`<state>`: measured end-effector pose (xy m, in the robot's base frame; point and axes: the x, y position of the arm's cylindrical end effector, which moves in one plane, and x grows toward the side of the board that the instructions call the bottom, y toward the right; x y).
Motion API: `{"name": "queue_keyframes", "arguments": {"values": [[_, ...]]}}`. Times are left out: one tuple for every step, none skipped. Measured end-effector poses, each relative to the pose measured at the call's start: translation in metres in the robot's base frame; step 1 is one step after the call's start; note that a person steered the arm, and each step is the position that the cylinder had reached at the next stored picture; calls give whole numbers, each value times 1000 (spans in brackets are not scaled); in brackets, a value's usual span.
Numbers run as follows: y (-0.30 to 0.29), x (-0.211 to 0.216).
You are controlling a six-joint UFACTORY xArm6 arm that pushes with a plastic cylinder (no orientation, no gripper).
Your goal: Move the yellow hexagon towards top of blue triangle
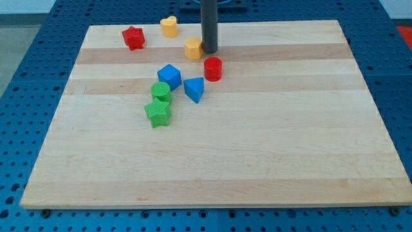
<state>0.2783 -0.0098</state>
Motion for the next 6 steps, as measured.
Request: {"name": "queue_keyframes", "arguments": {"values": [[0,-3],[0,-6],[0,-10],[0,-15],[-7,-20],[-26,-18]]}}
